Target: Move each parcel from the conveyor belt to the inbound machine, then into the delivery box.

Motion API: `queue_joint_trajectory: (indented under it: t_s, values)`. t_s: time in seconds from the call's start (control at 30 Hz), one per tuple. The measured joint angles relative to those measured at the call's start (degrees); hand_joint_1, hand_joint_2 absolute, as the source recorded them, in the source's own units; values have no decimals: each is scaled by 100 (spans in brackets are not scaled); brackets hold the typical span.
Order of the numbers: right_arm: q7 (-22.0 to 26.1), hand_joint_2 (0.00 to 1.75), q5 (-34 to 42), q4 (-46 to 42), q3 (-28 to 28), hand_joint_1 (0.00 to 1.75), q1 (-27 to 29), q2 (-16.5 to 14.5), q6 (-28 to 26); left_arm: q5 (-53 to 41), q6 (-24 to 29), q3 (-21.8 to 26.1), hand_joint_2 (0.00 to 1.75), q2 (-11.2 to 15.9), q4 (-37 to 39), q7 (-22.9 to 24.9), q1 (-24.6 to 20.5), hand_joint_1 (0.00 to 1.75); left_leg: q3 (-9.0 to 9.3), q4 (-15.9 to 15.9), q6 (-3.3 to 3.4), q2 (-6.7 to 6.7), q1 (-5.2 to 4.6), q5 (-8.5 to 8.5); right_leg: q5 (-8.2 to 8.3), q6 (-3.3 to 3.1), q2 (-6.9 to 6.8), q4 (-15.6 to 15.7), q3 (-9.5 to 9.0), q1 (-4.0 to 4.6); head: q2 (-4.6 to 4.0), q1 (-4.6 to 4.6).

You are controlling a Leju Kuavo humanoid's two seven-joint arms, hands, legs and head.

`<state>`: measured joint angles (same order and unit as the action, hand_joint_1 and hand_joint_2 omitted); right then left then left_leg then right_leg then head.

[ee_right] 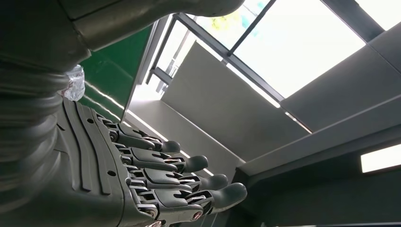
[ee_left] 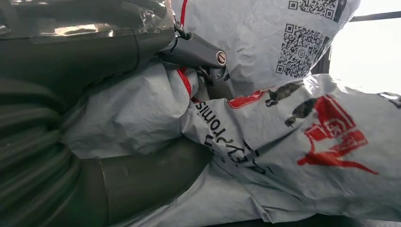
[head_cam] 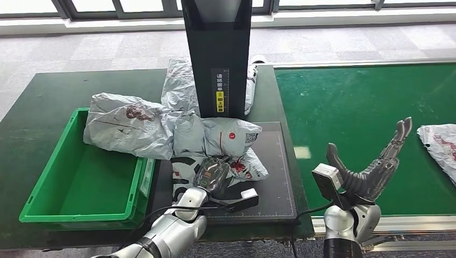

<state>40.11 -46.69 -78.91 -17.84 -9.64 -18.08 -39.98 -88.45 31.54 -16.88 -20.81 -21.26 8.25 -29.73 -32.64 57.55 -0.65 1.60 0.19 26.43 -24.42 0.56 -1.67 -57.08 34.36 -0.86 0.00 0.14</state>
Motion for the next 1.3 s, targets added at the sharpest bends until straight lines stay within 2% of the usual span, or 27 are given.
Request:
queue_joint_trajectory:
  t_s: [0.07, 0.17, 0.23, 0.33, 0.5, 0.53, 0.57, 0.63, 0.7, 0.73, 0.77, 0.8, 0.9, 0.93, 0.97, 1.0, 1.03, 1.07, 1.17, 1.23, 1.3]
  values:
    - [0, 175, 6, -1, 0, 0, 1, 1, 0, -4, 58, -89, 175, 7, 8, 148, -22, 175, 17, 0, -3, 1, 0, -3, 2, -1, 2, -1, 1, 0, -1, 0]
    - [1, 175, 9, -3, 0, 0, 7, 2, 0, -4, 436, -325, 175, 61, -49, 556, -9, 175, 17, 0, -4, 5, 0, -3, 2, -1, 7, -1, 5, 1, -1, 0]
    - [1, 175, 8, -13, -1, 0, 29, 2, -1, -3, 710, -643, 175, 192, -409, 1030, 94, 175, 10, 0, -5, 11, 0, -4, 3, -2, 12, -1, 15, 3, -1, -1]
    - [1, 175, -2, -22, -4, 0, 60, 3, -2, -3, 825, -1169, 175, 495, -1238, 1709, 224, 175, -5, 0, -8, 11, 1, -10, 5, -4, 15, -3, 29, 7, 0, -1]
    - [4, 175, -10, -23, -5, 0, 61, 3, -2, -3, 828, -1437, 175, 675, -1700, 2099, 246, 175, -11, 0, -9, 8, 1, -14, 7, -7, 13, -5, 36, 8, 0, -1]
    - [3, 175, -26, -23, -14, 0, 62, 3, -2, -3, 829, -1654, 175, 864, -2092, 2372, 204, 175, -15, 0, -10, 8, 2, -15, 9, -9, 13, -7, 40, 9, 0, -1]
    - [2, 175, -51, -23, -31, 0, 62, 3, -2, -3, 830, -1916, 175, 1171, -2687, 2657, 107, 175, -21, 0, -12, 8, 3, -17, 10, -12, 14, -9, 45, 10, 0, 0]
    - [1, 175, -111, -23, -87, 0, 63, 3, -2, -3, 836, -2364, 175, 1996, -4268, 3010, -199, 175, -31, 0, -16, 8, 7, -20, 13, -16, 15, -15, 56, 11, -1, 0]
    - [1, 175, -138, -23, -145, 0, 64, 2, -2, -3, 842, -2307, 175, 2499, -5386, 2513, -328, 175, -33, -1, -18, 9, 10, -20, 12, -17, 16, -17, 59, 9, -1, -1]
    - [0, 175, -148, -23, -164, 0, 64, 1, -2, -3, 844, -2175, 175, 2553, -5760, 2055, -245, 175, -32, -1, -18, 10, 11, -19, 11, -18, 16, -16, 60, 8, -1, -1]
    - [1, 175, -158, -23, -180, 0, 66, 1, -2, -3, 845, -1950, 175, 2483, -6134, 1439, -66, 175, -33, -1, -16, 10, 8, -17, 10, -18, 16, -14, 62, 6, -1, -3]
    - [0, 175, -166, -23, -192, 0, 67, 1, -2, -3, 846, -1617, 175, 2253, -6516, 591, 205, 175, -37, 0, -12, 10, 6, -14, 8, -16, 15, -12, 64, 5, -2, -2]
    - [2, 175, -174, -23, -220, 0, 69, -2, -2, -2, 861, -502, 175, 1313, -7436, -2367, 933, 175, -50, 3, 0, 10, 1, -5, 4, -9, 13, -5, 69, -1, -1, 12]
    - [2, 175, -172, -23, -229, 0, 70, -3, -2, 0, 868, -224, 175, 1111, -7649, -3177, 1039, 175, -49, 3, 4, 12, -2, 1, 3, -6, 15, -3, 68, -5, -1, 14]
    - [1, 175, -167, -23, -241, 0, 72, -4, -2, 2, 873, 19, 175, 943, -7849, -3784, 1136, 175, -46, 3, 8, 14, -6, 6, 1, -2, 16, -1, 66, -8, -1, 16]
    - [0, 175, -163, -23, -256, 0, 75, -4, -3, 5, 873, 241, 175, 797, -8042, -4167, 1242, 175, -44, 3, 13, 15, -8, 11, -1, 2, 17, 1, 64, -10, -2, 14]
    - [-1, 175, -158, -23, -267, 0, 77, -4, -3, 7, 870, 397, 175, 685, -8172, -4140, 1350, 175, -43, 3, 14, 16, -8, 13, -3, 6, 17, 2, 64, -10, -1, 14]
    - [1, 175, -156, -23, -275, 0, 78, -4, -4, 8, 867, 531, 175, 574, -8279, -3859, 1445, 175, -43, 3, 14, 15, -8, 11, -3, 6, 17, 2, 65, -9, -2, 15]
    - [4, 175, -137, -23, -279, 0, 79, -6, -4, 8, 866, 849, 175, 345, -8471, -2758, 1554, 175, -42, 3, 9, 13, -7, 6, -2, 6, 15, 0, 64, -6, -2, 14]
    - [3, 175, -123, -23, -280, 0, 79, -6, -4, 8, 866, 1012, 175, 293, -8523, -2468, 1576, 175, -42, 3, 4, 12, -5, 1, 0, 4, 15, -2, 64, -2, -1, 14]
    - [0, 175, -112, -24, -280, 0, 80, -6, -4, 19, 866, 1129, 175, 288, -8530, -2390, 1586, 175, -41, 3, -1, 11, -3, -2, 0, 2, 15, -3, 64, 1, 0, 14]
